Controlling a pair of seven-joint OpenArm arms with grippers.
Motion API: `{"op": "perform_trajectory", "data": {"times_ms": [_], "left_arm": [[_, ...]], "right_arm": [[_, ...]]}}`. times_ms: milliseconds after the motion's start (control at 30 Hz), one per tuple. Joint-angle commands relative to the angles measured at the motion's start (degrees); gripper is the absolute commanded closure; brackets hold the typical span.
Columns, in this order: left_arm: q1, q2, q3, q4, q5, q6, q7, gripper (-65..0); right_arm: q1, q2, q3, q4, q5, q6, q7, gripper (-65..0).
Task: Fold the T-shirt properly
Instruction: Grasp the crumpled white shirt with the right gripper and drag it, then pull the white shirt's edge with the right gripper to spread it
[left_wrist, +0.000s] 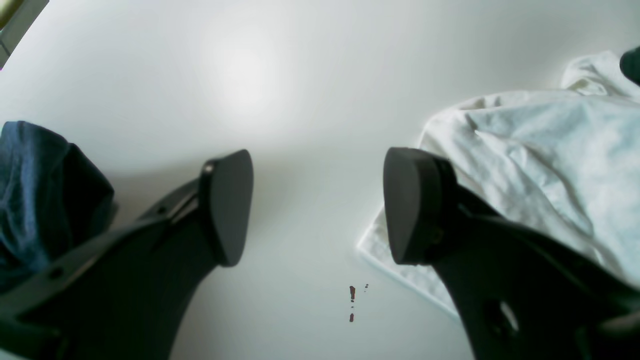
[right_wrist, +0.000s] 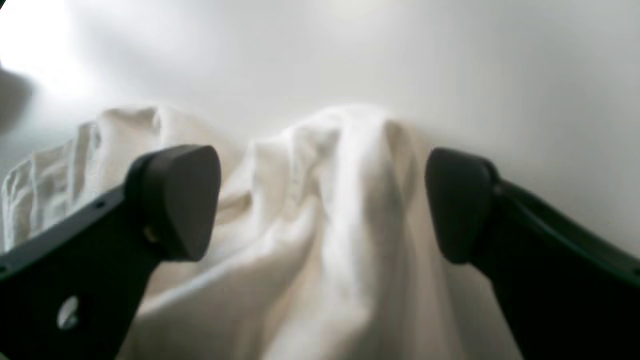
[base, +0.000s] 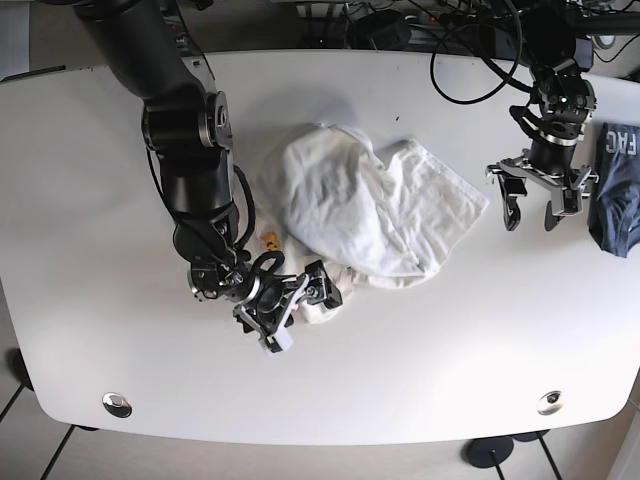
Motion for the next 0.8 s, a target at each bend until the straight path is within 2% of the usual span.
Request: {"op": "perform_trajectory", "data": {"times_ms": [33, 167, 233, 267, 300, 333, 367, 400, 500, 567, 633, 767, 800], "left_arm": [[0.2, -0.4, -0.1, 1.4, -1.0, 0.1, -1.4, -38.6], [0.3, -0.4, -0.1, 1.4, -1.0, 0.1, -1.4, -38.6], [0.3, -0.4, -0.1, 1.4, -1.0, 0.1, -1.4, -38.6], [0.3, -0.4, -0.1, 1.4, -1.0, 0.1, -1.4, -38.6], [0.3, -0.4, -0.1, 1.4, -1.0, 0.1, -1.4, -38.6], [0.3, -0.4, -0.1, 1.4, -1.0, 0.1, -1.4, -38.6], [0.3, -0.4, -0.1, 1.4, -1.0, 0.1, -1.4, -38.6], [0.3, -0.4, -0.1, 1.4, -1.0, 0.1, -1.4, -38.6], [0.3, -0.4, 1.9, 1.4, -1.0, 0.0, -1.4, -38.6], [0.3, -0.4, 3.1, 1.4, -1.0, 0.0, -1.4, -38.6], [0.3, -0.4, 4.9, 1.4, -1.0, 0.0, -1.4, -38.6], [0.1, -0.4, 8.8, 1.3, -0.8, 0.3, -1.4, -38.6], [0.1, -0.4, 9.9, 1.3, -0.8, 0.3, -1.4, -38.6]], "right_arm": [[1.6, 1.1, -0.1, 0.4, 0.7, 0.38, 2.5, -61.2], [-2.5, 1.7, -0.1, 0.4, 0.5, 0.38, 5.5, -60.4], [-4.4, 1.7, -0.2, 0.5, 0.5, 0.38, 7.4, -45.2], [-4.9, 1.7, -0.2, 0.6, 0.5, 0.38, 7.9, -34.4], [-5.6, 1.7, 0.0, 0.9, 1.0, 0.38, 8.6, -14.7], [-5.6, 1.7, 0.0, 0.9, 1.1, 0.38, 9.0, -1.9], [-5.8, 1.7, 0.2, 1.0, 1.1, 0.38, 9.3, -2.1], [-5.9, 2.4, 1.4, 1.8, 1.1, 0.38, 9.3, -6.8], [-9.6, 4.3, 10.2, 7.4, 0.6, 0.38, 7.4, -2.4], [-13.0, 6.2, 12.9, 12.9, 1.1, 0.73, 4.1, -2.4], [-19.3, 7.0, 14.8, 21.8, 1.1, 0.82, -0.8, -2.4], [-36.5, 6.3, 16.3, 43.8, 1.1, 0.91, -7.1, -2.5], [-39.9, 4.9, 16.3, 48.5, 1.1, 0.91, -8.0, -2.5]]}}
